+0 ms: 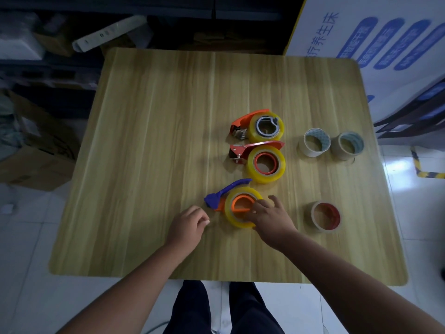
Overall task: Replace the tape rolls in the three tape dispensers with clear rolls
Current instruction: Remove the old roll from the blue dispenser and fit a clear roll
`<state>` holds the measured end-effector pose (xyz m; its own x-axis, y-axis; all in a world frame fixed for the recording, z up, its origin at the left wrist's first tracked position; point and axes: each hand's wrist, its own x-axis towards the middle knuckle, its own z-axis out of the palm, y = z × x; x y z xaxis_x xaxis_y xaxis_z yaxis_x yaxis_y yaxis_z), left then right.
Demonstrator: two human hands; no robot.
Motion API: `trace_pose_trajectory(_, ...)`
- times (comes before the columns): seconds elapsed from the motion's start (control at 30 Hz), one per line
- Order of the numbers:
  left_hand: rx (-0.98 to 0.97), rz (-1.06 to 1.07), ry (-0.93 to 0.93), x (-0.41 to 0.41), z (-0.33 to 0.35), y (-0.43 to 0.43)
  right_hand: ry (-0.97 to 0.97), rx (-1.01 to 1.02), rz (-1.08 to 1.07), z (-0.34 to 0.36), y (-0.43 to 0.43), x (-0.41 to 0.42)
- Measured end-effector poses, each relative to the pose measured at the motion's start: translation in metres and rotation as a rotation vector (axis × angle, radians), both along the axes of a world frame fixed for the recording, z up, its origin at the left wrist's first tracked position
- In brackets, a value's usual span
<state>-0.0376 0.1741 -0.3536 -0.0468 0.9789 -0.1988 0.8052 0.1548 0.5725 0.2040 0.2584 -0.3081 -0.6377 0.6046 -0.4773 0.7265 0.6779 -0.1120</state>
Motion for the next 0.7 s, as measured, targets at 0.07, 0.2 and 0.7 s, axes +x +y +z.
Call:
trace_pose_trajectory(0.07, -0.043, 0.033, -0.007, -0.001, -0.003, 0.001, 0.045, 0.006, 0.006, 0.000, 0.001, -0.004)
trace_pose_trajectory(0.2, -0.107, 0.100, -0.031, -0.005, -0.005, 0.003, 0.095, 0.051, -0.074, -0.004, 0.004, -0.014)
trace_pose_trajectory(0.7, -0.020, 0.105, -0.262, -0.013, -0.012, 0.035, -0.023, -0.063, -0.135, -0.009, 0.039, -0.057)
